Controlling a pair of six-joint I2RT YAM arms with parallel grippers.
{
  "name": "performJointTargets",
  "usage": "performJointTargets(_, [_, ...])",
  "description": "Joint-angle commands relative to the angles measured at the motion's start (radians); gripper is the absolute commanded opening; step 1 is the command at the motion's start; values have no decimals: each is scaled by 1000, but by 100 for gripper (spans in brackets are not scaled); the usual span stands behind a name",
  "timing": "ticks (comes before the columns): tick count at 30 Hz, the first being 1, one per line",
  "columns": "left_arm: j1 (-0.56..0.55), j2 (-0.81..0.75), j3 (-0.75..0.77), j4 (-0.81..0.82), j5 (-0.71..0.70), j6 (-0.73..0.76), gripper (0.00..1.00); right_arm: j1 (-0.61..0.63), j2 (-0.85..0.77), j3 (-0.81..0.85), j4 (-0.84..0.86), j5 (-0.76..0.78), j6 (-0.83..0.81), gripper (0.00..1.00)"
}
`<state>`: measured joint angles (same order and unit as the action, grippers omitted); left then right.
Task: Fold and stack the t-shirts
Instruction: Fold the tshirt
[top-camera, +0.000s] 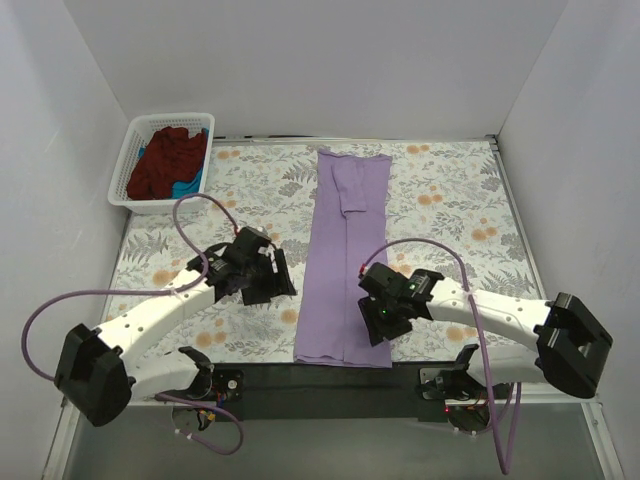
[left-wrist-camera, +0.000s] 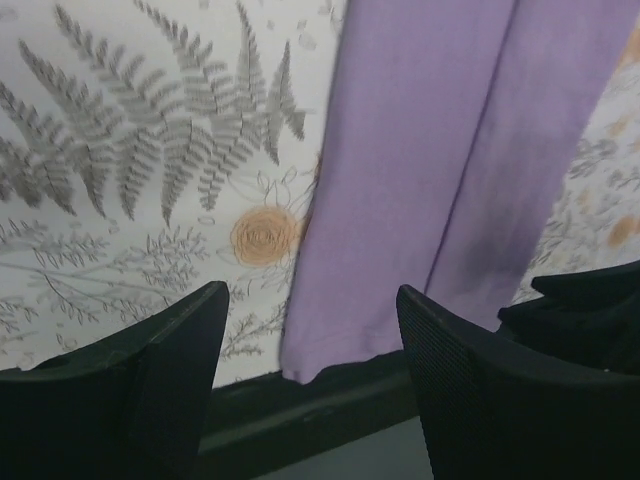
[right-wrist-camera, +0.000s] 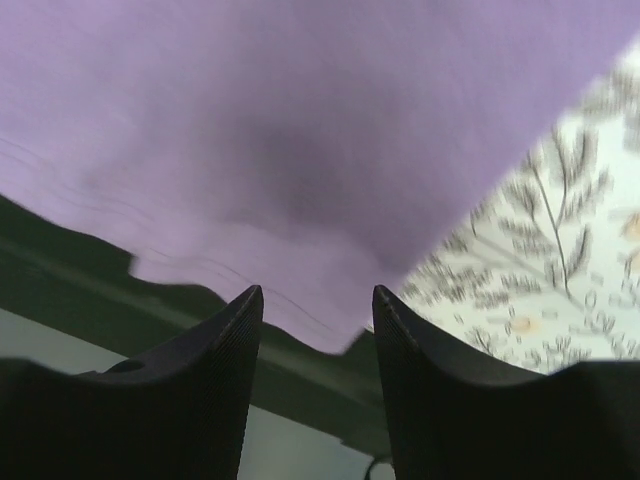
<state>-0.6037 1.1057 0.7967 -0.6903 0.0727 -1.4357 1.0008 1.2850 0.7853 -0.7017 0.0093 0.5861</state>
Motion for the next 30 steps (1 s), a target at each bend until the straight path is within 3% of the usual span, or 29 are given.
performJointTargets(1, [-114,66,13,-152,1,-116,67,1,-99,-104,-35,-2,113,55])
performJointTargets(5, [-293,130,1,-156,-16,-239,66,-1,-162,-179,-38,-2,168,55])
performJointTargets(16, [-376,220,-4,-146,-5,-279,62,-2,-113,-225,10,-89,149,50])
performJointTargets(28, [-401,302,-5,-110,44,-250,59,1,-36,-224,28,-108,130,24])
performJointTargets(30, [-404,316,-4,-104,50,-244,58,-1,-44,-225,30,-106,130,15])
